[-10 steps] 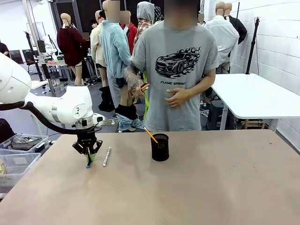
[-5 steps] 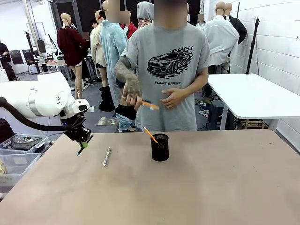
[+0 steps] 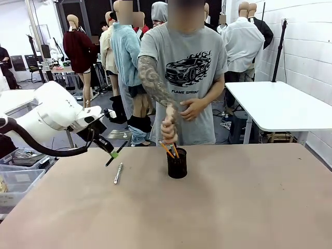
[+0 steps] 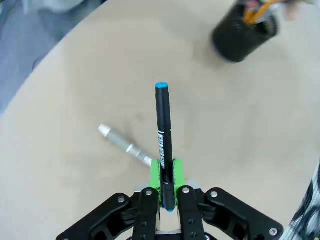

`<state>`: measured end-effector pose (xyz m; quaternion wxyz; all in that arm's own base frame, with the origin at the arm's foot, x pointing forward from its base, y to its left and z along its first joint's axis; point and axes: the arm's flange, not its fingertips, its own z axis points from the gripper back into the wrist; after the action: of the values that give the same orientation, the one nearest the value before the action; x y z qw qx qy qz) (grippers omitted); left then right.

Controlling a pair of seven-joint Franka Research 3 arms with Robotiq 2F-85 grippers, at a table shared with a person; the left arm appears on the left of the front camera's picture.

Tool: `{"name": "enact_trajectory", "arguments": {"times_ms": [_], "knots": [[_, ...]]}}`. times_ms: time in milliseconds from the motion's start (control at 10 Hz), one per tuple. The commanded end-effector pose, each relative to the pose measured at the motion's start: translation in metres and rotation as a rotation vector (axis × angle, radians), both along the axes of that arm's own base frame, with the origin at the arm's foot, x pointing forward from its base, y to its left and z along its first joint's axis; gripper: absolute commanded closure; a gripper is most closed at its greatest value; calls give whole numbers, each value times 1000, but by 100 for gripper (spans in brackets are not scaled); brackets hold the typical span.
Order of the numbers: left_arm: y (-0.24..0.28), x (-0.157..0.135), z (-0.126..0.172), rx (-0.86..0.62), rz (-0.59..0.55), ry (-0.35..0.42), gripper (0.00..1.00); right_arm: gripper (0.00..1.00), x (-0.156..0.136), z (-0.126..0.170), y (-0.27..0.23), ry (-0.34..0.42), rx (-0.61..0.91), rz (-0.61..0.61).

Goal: Place the pens into the pen holder.
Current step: Pick up a writing instrument from the table and place it into the Pen holder.

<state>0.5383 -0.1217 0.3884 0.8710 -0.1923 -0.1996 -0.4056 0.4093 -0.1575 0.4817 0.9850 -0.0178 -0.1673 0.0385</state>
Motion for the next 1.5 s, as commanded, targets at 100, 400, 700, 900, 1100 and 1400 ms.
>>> {"name": "enact_trajectory", "arguments": {"times_ms": [100, 400, 700, 900, 1100, 1400], "knots": [[38, -17, 3, -291, -313, 21, 100, 48, 0, 0, 0, 11, -13, -2], [92, -48, 29, -472, -436, -55, 100, 48, 0, 0, 0, 11, -13, -2], [200, -116, 46, -594, -303, -339, 100, 48, 0, 0, 0, 11, -13, -2], [241, -143, 41, -685, -190, -411, 100, 48, 0, 0, 0, 11, -13, -2], [240, -133, 39, -719, -168, -373, 100, 48, 0, 0, 0, 11, -13, -2], [194, -93, 55, -734, -306, -268, 100, 48, 0, 0, 0, 11, -13, -2]]}}
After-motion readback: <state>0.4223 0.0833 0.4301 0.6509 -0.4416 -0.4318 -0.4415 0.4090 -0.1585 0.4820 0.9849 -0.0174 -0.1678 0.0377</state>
